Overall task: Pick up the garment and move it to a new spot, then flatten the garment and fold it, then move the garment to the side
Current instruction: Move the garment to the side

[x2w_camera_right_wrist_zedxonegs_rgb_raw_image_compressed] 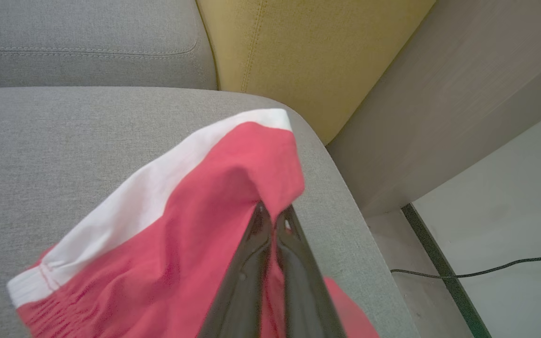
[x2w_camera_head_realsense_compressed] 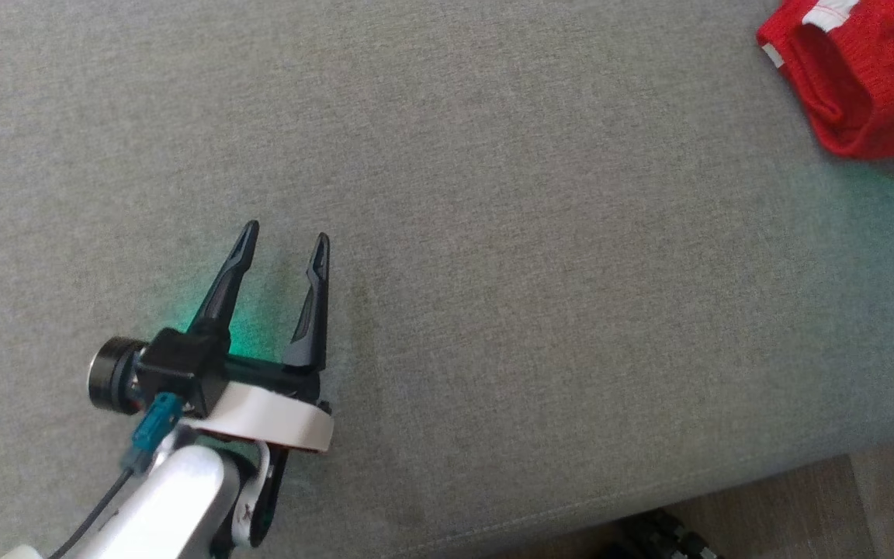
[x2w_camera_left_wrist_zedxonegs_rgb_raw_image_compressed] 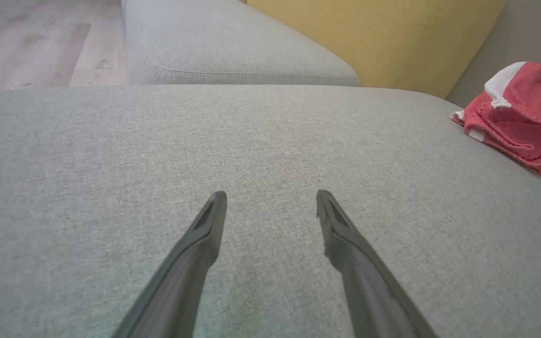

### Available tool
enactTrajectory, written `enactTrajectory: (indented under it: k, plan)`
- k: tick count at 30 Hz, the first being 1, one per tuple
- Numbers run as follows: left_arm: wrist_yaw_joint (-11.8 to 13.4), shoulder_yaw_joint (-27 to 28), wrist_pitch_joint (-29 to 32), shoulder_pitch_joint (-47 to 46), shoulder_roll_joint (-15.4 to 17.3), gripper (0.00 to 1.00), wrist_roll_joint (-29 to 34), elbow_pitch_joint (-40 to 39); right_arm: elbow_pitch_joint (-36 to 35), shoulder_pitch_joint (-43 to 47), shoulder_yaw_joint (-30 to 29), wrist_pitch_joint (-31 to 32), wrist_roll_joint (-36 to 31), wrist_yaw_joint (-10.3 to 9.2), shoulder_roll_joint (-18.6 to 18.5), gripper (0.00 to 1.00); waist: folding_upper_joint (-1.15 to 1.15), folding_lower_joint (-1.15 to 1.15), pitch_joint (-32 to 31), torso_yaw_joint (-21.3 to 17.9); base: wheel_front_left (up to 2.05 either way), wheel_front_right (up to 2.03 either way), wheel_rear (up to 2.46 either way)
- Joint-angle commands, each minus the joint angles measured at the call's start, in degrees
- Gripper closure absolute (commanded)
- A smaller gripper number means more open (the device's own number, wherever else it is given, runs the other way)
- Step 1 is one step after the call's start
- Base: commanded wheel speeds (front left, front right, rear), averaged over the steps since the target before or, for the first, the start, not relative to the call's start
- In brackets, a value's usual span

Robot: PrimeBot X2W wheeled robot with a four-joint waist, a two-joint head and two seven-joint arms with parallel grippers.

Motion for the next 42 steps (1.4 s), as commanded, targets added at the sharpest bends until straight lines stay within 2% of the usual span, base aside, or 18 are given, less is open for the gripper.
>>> enactTrajectory:
  k: [1,2,5,6,7,12,18,30,36,42]
  plan:
    - [0.39,1.43,0.27,-1.41,1.29,0.00,0.65,-2.03,-1.86,-1.66,-0.26,-0.47,-0.68,0.37,-0.84,1.00,0.00,-0.01,-0.03,-0.12,0.00,0.00,0.00]
    - [0.39,1.37,0.32,-1.44,1.29,0.00,0.64,-1.98,-1.77,-1.62,-0.60,-0.72,-1.36,0.37,-0.67,1.00,0.00,-0.01,-0.09,-0.15,0.00,0.00,0.00]
    - [0.39,1.12,0.45,-1.53,1.19,0.00,0.62,-1.79,-1.32,-1.66,-2.36,-0.98,-1.89,0.37,0.77,0.51,0.00,-0.01,-0.43,-0.30,0.00,0.00,0.00]
    - [0.38,1.06,0.47,-1.57,1.17,0.00,0.60,-1.70,-1.19,-1.64,-2.65,-0.86,-2.12,0.37,1.21,0.18,0.00,-0.01,-0.55,-0.35,0.00,0.00,0.00]
    - [0.36,1.00,0.49,-1.60,1.15,0.00,0.58,-1.61,-1.12,-1.59,-2.82,-0.84,-2.38,0.37,1.54,0.00,0.00,-0.01,-0.70,-0.39,0.00,0.00,0.00]
    - [0.24,0.68,0.39,-1.55,0.87,0.00,0.29,-1.12,-1.44,-1.23,-2.99,-1.54,-3.26,0.37,2.73,0.00,0.00,-0.01,-1.82,-0.27,0.00,0.00,0.00]
    - [-0.12,0.70,-1.02,-1.02,-0.03,0.00,-0.73,0.14,-2.26,-0.46,-0.11,-2.39,-2.25,0.37,3.25,0.00,0.00,-0.01,-5.01,0.97,0.00,0.00,0.00]
    - [-0.58,2.07,-6.00,3.43,-2.98,0.00,-5.14,6.52,-8.15,6.02,7.56,-5.77,3.48,0.37,4.58,0.00,0.00,-0.01,-18.77,7.63,0.00,0.00,0.00]
    - [0.53,4.20,-7.59,7.98,-2.61,0.00,-7.35,8.45,-13.06,14.85,8.83,-8.69,6.26,0.37,7.96,0.00,0.00,-0.01,-24.94,11.27,0.00,0.00,0.00]
    - [1.57,6.15,-8.61,12.33,-1.85,0.00,-8.90,8.79,-20.05,27.41,8.35,-13.00,6.04,0.37,12.45,0.00,0.00,-0.01,-28.87,14.16,0.00,0.00,0.00]
